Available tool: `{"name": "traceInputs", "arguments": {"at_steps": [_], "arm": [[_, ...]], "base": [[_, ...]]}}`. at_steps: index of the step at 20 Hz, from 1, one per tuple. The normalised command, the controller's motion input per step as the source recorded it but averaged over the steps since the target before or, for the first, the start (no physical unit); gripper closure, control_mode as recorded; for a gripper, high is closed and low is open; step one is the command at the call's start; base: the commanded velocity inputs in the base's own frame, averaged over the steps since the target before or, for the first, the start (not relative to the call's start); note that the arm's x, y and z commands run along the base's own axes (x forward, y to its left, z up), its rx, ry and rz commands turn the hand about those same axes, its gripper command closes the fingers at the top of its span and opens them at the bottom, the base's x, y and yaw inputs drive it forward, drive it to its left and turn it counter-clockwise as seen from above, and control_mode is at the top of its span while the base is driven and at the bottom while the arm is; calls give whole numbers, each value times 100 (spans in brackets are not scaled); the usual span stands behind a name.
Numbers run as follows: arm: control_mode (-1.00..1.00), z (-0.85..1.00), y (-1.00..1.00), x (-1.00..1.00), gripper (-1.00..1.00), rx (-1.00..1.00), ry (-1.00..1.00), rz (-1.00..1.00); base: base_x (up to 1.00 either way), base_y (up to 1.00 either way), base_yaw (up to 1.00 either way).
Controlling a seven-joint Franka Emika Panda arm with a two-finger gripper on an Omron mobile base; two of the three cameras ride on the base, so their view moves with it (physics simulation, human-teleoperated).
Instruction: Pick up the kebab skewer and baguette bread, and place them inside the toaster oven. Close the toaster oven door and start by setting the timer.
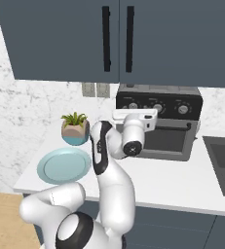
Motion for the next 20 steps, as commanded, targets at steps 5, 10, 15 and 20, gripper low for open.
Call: {"name": "traceInputs", "arguments": {"at_steps": [5, 10, 15, 20], "arm": [[-100, 0, 20, -10, -100, 0, 0, 0], [-100, 0, 11, 0, -100, 0, 0, 0], [-100, 0, -14, 8, -100, 0, 0, 0], [-100, 0, -28, 0, -100, 0, 0, 0]], "base": [[0, 0, 0], [0, 0, 0], [0, 0, 0], [0, 0, 0]]}}
